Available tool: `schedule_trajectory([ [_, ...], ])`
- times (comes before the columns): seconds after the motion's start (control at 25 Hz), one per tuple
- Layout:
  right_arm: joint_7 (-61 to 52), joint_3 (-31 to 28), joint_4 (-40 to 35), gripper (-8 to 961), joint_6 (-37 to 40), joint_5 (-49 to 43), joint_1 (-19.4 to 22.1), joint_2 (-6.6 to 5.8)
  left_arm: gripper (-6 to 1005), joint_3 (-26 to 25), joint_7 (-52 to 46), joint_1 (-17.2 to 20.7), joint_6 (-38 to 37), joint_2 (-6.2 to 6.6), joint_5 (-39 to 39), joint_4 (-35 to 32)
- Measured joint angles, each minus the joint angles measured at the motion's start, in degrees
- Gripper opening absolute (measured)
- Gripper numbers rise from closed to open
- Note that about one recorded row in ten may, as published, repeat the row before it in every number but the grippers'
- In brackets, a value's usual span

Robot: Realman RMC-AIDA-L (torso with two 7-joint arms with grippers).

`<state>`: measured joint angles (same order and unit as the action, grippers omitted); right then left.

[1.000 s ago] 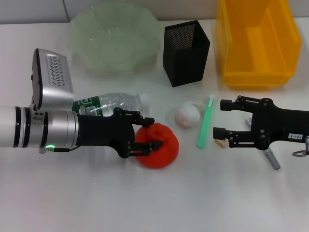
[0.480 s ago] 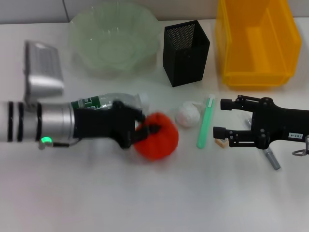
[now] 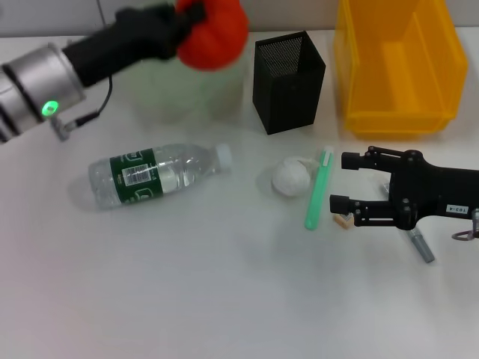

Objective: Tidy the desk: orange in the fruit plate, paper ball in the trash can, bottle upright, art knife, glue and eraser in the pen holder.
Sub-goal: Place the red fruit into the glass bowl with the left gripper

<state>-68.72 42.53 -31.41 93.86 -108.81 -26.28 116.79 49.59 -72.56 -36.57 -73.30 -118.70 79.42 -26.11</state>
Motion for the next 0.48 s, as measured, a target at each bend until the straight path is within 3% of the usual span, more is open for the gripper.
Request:
schedule_trajectory([
  [0.24, 0.1, 0.0, 0.1, 828, 0.1, 0.1, -0.1, 0.01, 74, 0.1, 13.1, -6.0, 18.5, -0.46, -11.4, 9.3],
  [0.48, 0.3, 0.0, 0.2, 823, 0.1, 0.1, -0.2, 0.15, 116, 0.2, 22.8, -7.8, 22.5, -0.48, -17.3, 13.4],
])
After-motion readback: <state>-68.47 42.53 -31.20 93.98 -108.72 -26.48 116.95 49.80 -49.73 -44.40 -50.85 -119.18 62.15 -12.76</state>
